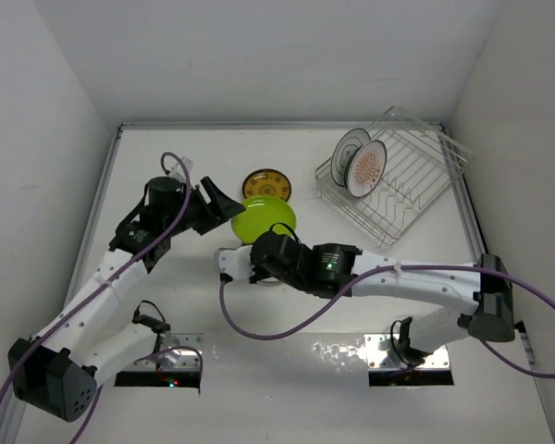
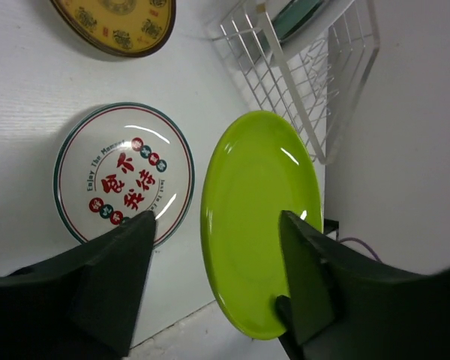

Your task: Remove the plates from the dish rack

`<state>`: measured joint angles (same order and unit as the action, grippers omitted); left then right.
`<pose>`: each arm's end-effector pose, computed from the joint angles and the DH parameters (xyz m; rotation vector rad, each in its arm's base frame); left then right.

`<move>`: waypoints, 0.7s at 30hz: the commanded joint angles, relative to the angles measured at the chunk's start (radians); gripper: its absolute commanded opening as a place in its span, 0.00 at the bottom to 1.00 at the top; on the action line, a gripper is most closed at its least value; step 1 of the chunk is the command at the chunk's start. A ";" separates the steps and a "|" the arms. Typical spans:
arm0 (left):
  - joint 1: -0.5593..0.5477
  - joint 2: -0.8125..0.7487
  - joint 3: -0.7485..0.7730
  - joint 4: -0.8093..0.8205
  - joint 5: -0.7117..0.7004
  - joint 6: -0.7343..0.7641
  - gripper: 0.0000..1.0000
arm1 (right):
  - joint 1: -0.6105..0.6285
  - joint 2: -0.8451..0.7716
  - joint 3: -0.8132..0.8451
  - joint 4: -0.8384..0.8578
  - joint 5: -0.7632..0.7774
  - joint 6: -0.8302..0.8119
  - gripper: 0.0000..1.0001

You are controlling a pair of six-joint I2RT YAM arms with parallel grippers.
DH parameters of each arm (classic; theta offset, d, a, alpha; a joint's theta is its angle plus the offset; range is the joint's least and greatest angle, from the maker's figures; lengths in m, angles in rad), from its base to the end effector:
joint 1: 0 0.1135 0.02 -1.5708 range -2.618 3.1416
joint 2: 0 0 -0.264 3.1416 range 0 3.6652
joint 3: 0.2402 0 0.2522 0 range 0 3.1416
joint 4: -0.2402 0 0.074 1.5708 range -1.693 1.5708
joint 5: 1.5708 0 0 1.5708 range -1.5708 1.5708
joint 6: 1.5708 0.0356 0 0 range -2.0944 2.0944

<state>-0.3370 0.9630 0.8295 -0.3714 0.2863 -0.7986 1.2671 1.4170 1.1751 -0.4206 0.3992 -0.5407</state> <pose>0.1993 -0.0805 0.3048 -0.3211 2.1843 -0.9652 0.1077 0.2974 0.3083 -1.5674 1.5058 -0.0339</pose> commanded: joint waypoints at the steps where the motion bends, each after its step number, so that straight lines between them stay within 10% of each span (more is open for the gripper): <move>1: 0.000 -0.006 -0.012 0.063 0.028 0.030 0.59 | 0.020 0.010 0.044 0.152 0.105 -0.057 0.00; 5: 0.000 0.014 -0.049 0.127 0.066 0.013 0.10 | 0.032 0.022 0.006 0.270 0.104 -0.064 0.00; 9: 0.000 0.031 -0.049 0.143 0.036 0.016 0.00 | 0.032 0.014 -0.063 0.365 0.174 -0.054 0.07; 10: 0.000 0.029 -0.044 0.146 0.021 0.016 0.00 | 0.032 0.005 -0.078 0.388 0.193 -0.047 0.25; 12: 0.000 0.029 -0.036 0.146 -0.065 0.013 0.00 | 0.031 -0.016 -0.130 0.465 0.292 -0.030 0.98; 21: 0.013 0.291 0.123 0.249 -0.432 0.041 0.00 | -0.035 -0.256 -0.178 0.393 0.532 0.332 0.99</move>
<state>-0.3328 1.1587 0.8486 -0.2382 -0.0051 -0.7883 1.2549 1.2655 0.9905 -0.0395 0.8047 -0.3801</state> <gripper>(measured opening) 0.042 0.986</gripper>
